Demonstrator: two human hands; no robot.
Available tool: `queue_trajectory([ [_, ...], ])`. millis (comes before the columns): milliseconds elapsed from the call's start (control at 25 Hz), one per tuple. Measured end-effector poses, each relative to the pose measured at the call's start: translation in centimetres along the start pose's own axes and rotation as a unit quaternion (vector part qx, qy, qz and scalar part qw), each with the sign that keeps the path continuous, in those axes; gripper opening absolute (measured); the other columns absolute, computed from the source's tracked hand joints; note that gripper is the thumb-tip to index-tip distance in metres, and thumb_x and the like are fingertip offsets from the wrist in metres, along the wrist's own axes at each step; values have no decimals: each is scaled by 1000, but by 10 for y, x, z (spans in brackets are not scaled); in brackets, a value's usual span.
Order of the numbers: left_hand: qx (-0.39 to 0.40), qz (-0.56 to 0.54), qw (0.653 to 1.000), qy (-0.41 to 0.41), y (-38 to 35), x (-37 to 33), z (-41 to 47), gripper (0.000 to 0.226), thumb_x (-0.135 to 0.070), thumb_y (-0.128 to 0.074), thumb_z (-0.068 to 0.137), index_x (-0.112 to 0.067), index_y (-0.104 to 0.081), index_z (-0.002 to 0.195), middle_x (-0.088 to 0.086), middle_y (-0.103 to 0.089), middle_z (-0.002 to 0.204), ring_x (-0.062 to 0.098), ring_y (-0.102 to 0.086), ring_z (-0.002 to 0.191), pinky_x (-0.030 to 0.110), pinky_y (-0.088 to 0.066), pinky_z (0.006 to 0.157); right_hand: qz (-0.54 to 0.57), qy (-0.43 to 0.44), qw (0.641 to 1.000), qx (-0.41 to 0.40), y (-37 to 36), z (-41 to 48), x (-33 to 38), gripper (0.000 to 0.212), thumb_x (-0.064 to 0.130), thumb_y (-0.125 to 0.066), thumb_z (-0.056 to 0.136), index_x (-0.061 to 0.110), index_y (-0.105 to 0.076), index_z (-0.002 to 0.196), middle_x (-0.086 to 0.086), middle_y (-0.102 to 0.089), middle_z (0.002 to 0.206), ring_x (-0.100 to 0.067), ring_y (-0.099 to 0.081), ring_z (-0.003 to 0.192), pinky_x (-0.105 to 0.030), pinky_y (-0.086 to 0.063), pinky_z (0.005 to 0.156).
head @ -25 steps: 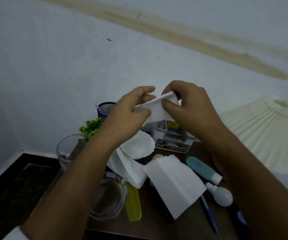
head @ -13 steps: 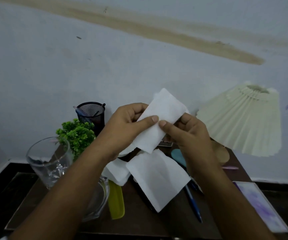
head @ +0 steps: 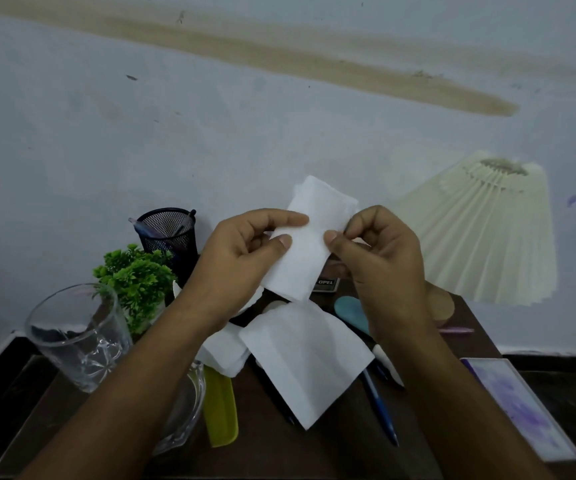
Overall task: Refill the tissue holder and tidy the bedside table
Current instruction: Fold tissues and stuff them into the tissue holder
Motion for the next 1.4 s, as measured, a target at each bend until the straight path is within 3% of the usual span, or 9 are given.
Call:
queue_trajectory([
  [120,42,-47,998,14,-2,0,1,37,0,-58,98,-18,-69,128,6,-76,114,17,-71,104,24,-58,84,5,-38,994,101,-3,-5,4,20,-6,-68,89,8,-72,104,-11,-75,83,-23,-74,74,-37,-61,66],
  [320,110,-50,992,39,6,-2,1,50,6,-55,97,-20,-59,140,9,-76,112,20,-71,106,28,-56,92,3,-76,989,130,4,-1,6,41,-13,-64,88,8,-67,123,1,-70,60,-12,-68,56,-26,-57,60],
  [560,135,15,989,58,18,-1,1,62,4,-67,90,-29,-58,141,11,-53,79,14,-57,80,23,-52,79,-44,-85,978,187,10,0,5,52,-12,-65,87,17,-66,129,-1,-44,53,-9,-47,52,-23,-50,64],
  [760,188,-6,978,95,20,-3,-3,89,-1,-73,77,-33,-39,153,18,-58,83,25,-58,82,28,-54,84,-53,-99,967,228,11,0,2,68,-15,-65,85,24,-57,141,-35,-54,82,-24,-52,71,-35,-53,76],
  [920,201,-3,974,105,20,-1,-3,98,0,-73,75,-34,-30,157,25,-58,82,29,-60,83,36,-51,86,-48,-108,967,224,12,1,1,72,-19,-60,86,23,-52,144,-3,-59,68,-7,-53,58,-22,-53,66],
  [1040,197,11,975,105,20,-1,-3,102,0,-73,75,-33,-26,158,26,-59,84,27,-60,82,34,-52,85,-49,-112,968,220,12,3,0,75,-19,-60,86,24,-49,147,-9,-66,86,-8,-56,61,-24,-54,66],
  [1160,192,20,976,102,21,0,-2,102,-1,-74,74,-35,-26,158,43,-55,95,29,-59,87,41,-49,92,-28,-110,969,222,12,5,-2,77,-19,-62,85,24,-49,147,-1,-64,132,-10,-56,63,-24,-53,65],
  [1240,192,18,975,106,22,2,-1,102,0,-75,74,-34,-27,157,45,-56,107,31,-60,91,46,-49,97,3,-116,965,234,12,5,-1,70,-16,-63,85,22,-55,143,-3,-65,132,-16,-59,71,-26,-56,68],
  [1400,155,-23,983,95,16,2,1,81,-5,-75,84,-27,-39,153,2,-66,135,28,-67,117,44,-54,102,15,-134,963,232,11,4,-2,47,-12,-62,88,12,-67,128,-20,-76,105,-29,-72,91,-35,-62,78],
])
Point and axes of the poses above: each hand's wrist, its own z-axis towards the middle knuckle, its own y-axis out of the back of the hand, x = y × z, the point moved 3 cm from there along z, towards the middle knuckle
